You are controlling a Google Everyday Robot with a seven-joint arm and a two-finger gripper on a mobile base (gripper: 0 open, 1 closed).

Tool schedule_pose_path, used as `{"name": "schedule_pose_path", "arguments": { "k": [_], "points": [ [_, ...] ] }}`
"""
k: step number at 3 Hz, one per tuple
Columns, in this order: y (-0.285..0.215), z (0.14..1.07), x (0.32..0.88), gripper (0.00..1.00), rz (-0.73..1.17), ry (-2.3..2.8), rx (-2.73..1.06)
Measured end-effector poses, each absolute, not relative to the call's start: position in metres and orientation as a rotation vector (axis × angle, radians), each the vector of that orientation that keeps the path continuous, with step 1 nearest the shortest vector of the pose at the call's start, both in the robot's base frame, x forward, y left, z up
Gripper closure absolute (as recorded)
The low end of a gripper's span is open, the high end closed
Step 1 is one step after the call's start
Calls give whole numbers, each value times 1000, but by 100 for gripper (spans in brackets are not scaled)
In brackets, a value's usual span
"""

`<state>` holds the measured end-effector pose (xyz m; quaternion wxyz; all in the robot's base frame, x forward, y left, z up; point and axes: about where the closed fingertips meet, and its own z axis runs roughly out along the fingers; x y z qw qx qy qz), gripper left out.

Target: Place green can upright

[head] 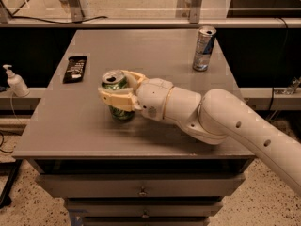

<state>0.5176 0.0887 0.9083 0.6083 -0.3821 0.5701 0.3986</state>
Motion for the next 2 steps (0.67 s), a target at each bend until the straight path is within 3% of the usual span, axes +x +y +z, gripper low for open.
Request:
{"name": "schedule_pose_path", "arguments": {
  "k": [2],
  "points": [
    [85, 904, 516, 37, 915, 1308, -881]
  ]
}}
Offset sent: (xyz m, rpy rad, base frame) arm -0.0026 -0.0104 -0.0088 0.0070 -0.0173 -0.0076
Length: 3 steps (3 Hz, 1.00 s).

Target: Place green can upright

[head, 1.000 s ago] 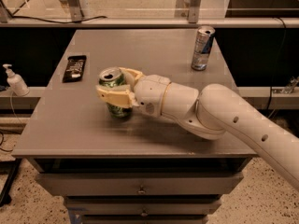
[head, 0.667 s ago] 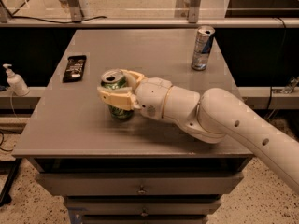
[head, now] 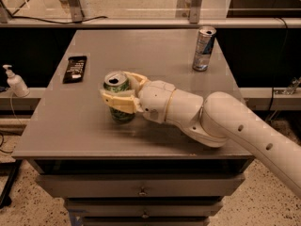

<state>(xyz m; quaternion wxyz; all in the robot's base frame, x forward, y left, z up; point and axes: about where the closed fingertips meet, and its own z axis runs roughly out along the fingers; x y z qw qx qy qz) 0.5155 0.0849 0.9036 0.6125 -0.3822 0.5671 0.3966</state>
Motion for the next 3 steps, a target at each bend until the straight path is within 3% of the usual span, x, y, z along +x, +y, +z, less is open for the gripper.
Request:
{"name": "schedule_pose_path", "arguments": {
  "k": [1, 2, 3],
  "points": [
    [85, 904, 515, 14, 915, 1308, -882],
    [83, 903, 514, 0, 914, 1301, -889],
    [76, 905, 514, 0, 901, 1306, -906]
  ]
}}
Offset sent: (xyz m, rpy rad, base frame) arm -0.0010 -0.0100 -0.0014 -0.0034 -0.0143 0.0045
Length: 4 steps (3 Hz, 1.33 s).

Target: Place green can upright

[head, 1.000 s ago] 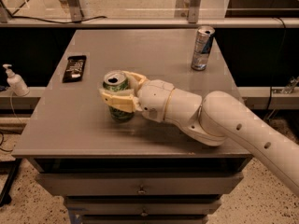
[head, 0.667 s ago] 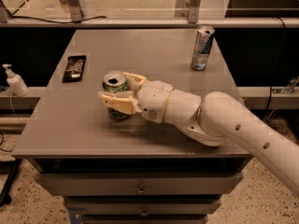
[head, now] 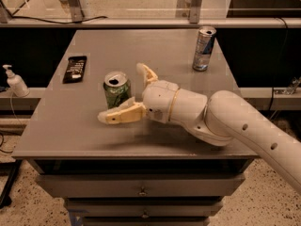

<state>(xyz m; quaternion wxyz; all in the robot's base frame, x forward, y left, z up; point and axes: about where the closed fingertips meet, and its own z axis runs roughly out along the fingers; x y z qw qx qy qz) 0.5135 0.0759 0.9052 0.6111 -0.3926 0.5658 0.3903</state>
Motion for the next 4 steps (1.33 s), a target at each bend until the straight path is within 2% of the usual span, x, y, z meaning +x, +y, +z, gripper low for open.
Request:
{"name": "schedule_pose_path", "arguments": {
  "k": [1, 3, 4],
  "points": [
    [44, 910, 509, 0, 846, 1344, -922],
    [-90, 951, 461, 0, 601, 1500, -963],
    [-89, 951, 462, 0, 601, 1499, -962]
  ]
}}
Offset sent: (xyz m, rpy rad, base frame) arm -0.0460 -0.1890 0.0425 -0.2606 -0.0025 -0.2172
